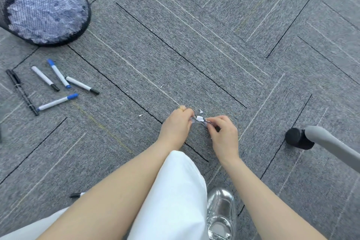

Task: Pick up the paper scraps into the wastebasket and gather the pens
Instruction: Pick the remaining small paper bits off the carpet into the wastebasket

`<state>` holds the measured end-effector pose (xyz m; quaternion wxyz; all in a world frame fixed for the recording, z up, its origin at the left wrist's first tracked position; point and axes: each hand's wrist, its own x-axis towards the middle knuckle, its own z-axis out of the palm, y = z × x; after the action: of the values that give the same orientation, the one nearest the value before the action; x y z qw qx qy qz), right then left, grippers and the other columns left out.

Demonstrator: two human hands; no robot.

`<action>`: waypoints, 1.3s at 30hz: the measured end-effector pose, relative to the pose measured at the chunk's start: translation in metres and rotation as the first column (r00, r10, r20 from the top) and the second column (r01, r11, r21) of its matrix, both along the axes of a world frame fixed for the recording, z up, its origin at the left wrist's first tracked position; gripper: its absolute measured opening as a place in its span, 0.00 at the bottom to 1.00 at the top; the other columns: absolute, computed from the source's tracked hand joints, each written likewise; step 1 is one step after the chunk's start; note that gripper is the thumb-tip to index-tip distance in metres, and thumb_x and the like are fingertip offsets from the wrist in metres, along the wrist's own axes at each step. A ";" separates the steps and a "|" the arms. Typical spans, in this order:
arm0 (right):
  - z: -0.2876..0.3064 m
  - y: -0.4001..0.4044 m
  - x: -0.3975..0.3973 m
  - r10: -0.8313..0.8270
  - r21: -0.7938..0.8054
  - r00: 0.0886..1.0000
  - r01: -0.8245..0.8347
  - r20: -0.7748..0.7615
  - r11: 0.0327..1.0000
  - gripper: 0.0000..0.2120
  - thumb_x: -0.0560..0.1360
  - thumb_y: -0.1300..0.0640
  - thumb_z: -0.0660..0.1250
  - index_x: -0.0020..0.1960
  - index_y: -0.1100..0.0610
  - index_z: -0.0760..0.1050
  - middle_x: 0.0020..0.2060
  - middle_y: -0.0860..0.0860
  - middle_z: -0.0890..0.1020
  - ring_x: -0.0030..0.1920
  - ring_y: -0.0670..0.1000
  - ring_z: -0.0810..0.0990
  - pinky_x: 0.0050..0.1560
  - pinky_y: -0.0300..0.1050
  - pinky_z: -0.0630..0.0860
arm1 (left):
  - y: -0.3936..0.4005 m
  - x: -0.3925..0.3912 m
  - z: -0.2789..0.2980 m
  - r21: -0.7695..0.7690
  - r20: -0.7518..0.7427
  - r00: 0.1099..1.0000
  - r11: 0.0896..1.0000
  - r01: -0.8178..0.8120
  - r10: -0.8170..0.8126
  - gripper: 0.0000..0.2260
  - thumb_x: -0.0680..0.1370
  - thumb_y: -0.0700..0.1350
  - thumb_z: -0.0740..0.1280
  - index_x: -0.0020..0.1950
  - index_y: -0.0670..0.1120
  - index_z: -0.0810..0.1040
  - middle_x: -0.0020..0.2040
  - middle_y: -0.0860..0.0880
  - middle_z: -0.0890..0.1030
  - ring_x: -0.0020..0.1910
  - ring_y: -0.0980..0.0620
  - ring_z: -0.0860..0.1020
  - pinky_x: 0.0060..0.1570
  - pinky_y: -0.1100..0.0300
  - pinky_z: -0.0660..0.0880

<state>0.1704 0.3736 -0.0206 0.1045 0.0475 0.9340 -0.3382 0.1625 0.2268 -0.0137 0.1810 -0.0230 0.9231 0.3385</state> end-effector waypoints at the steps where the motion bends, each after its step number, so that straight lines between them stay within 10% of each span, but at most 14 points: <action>1: 0.001 0.002 -0.001 0.014 0.006 1.000 -0.014 0.009 1.000 0.06 0.74 0.61 0.66 0.49 0.57 0.81 0.42 0.48 0.78 0.41 0.44 0.75 0.43 0.31 0.68 | 0.000 -0.001 0.000 0.002 -0.022 1.000 1.000 -0.019 0.019 0.06 0.78 0.42 0.61 0.52 0.43 0.75 0.52 0.46 0.72 0.47 0.45 0.75 0.43 0.53 0.70; 8: 0.012 0.025 0.012 -0.254 -0.226 0.951 0.290 0.174 0.930 0.05 0.74 0.59 0.68 0.46 0.50 0.79 0.42 0.47 0.82 0.42 0.42 0.78 0.43 0.35 0.73 | -0.001 -0.009 0.002 -0.039 -0.032 0.999 0.998 0.040 -0.041 0.06 0.79 0.41 0.59 0.49 0.43 0.75 0.50 0.46 0.75 0.48 0.45 0.74 0.46 0.53 0.70; 27: 0.007 0.022 0.027 0.195 0.040 0.981 -0.195 -0.012 0.980 0.05 0.72 0.64 0.69 0.45 0.57 0.81 0.42 0.47 0.80 0.42 0.47 0.78 0.44 0.40 0.75 | 0.009 -0.014 -0.002 -0.083 -0.025 0.981 0.978 0.189 -0.191 0.07 0.80 0.41 0.57 0.52 0.42 0.74 0.52 0.45 0.75 0.52 0.45 0.73 0.49 0.51 0.69; 31: 0.020 0.003 -0.005 0.041 -0.098 0.999 -0.043 -0.021 0.994 0.06 0.74 0.62 0.67 0.48 0.55 0.81 0.41 0.45 0.80 0.41 0.43 0.77 0.43 0.26 0.69 | -0.006 -0.008 0.002 0.044 -0.017 0.998 0.997 0.066 -0.066 0.06 0.79 0.40 0.59 0.51 0.42 0.74 0.50 0.46 0.75 0.50 0.48 0.73 0.48 0.56 0.67; 39: 0.002 -0.018 -0.022 0.033 0.073 0.999 -0.036 0.036 0.997 0.09 0.77 0.56 0.64 0.55 0.56 0.79 0.45 0.49 0.80 0.43 0.46 0.76 0.47 0.42 0.74 | -0.052 0.003 0.009 0.049 0.013 0.971 0.970 -0.238 0.238 0.04 0.79 0.42 0.61 0.47 0.46 0.75 0.44 0.53 0.72 0.44 0.54 0.72 0.43 0.62 0.63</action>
<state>0.1484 0.3558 -0.0187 0.1249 0.0409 0.9445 -0.3010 0.1658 0.1745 -0.0051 0.1428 -0.1303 0.9042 0.3809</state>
